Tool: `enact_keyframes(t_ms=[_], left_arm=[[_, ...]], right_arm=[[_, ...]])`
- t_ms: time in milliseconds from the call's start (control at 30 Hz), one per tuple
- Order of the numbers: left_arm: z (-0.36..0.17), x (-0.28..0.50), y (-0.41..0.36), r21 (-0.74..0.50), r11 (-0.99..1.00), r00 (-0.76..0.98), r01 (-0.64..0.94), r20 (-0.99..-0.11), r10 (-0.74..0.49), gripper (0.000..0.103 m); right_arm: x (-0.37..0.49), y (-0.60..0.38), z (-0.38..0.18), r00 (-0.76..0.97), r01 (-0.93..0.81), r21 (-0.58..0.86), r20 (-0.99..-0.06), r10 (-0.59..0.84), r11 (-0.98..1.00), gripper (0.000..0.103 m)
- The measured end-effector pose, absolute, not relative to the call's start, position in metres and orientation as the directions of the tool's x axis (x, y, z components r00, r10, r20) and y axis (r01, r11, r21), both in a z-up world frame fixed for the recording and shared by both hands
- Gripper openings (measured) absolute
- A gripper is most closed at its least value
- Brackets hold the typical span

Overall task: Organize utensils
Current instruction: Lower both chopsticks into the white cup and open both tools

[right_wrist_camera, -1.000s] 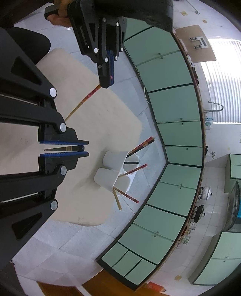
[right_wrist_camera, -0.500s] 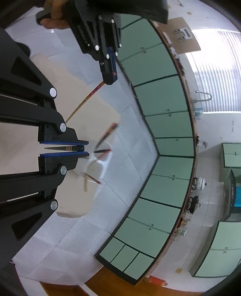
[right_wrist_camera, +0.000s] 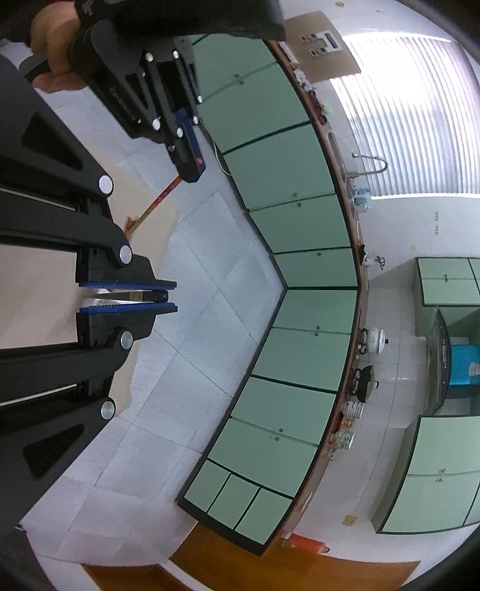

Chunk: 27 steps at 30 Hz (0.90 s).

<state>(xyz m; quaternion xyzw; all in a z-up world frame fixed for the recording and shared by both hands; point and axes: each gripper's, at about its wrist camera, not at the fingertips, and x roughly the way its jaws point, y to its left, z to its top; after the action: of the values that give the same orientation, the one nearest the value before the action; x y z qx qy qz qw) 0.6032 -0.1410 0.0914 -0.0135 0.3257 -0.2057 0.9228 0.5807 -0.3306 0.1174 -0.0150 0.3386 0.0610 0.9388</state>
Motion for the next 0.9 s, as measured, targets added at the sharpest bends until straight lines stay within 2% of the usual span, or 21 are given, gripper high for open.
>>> enact_keyframes(t_ms=[333, 700, 733, 767, 800, 833, 900], left_arm=[[0.037, 0.658, -0.165, -0.172, 0.911, 0.68, 0.375, -0.617, -0.396, 0.005], [-0.023, 0.672, -0.174, -0.176, 0.911, 0.623, 0.373, -0.68, -0.387, 0.007], [-0.025, 0.673, -0.173, -0.177, 0.911, 0.62, 0.372, -0.683, -0.386, 0.009], [-0.026, 0.673, -0.173, -0.179, 0.911, 0.616, 0.372, -0.686, -0.387, 0.013], [-0.027, 0.672, -0.172, -0.178, 0.911, 0.614, 0.371, -0.689, -0.385, 0.028], [-0.025, 0.67, -0.17, -0.169, 0.915, 0.626, 0.366, -0.684, -0.376, 0.044], [-0.018, 0.666, -0.167, -0.148, 0.922, 0.65, 0.357, -0.67, -0.359, 0.056]], right_arm=[[0.642, -0.359, 0.059, 0.734, -0.076, 0.017, -0.676, 0.067, 0.997, 0.006], [0.652, -0.374, -0.003, 0.671, -0.075, 0.061, -0.735, 0.096, 0.995, 0.008], [0.65, -0.375, -0.006, 0.67, -0.073, 0.058, -0.736, 0.092, 0.996, 0.01], [0.649, -0.376, -0.006, 0.667, -0.073, 0.058, -0.739, 0.092, 0.996, 0.021], [0.648, -0.379, -0.006, 0.669, -0.07, 0.061, -0.738, 0.093, 0.996, 0.032], [0.645, -0.381, -0.005, 0.676, -0.062, 0.056, -0.732, 0.083, 0.996, 0.034], [0.643, -0.382, -0.002, 0.678, -0.064, 0.055, -0.73, 0.084, 0.996, 0.034]])
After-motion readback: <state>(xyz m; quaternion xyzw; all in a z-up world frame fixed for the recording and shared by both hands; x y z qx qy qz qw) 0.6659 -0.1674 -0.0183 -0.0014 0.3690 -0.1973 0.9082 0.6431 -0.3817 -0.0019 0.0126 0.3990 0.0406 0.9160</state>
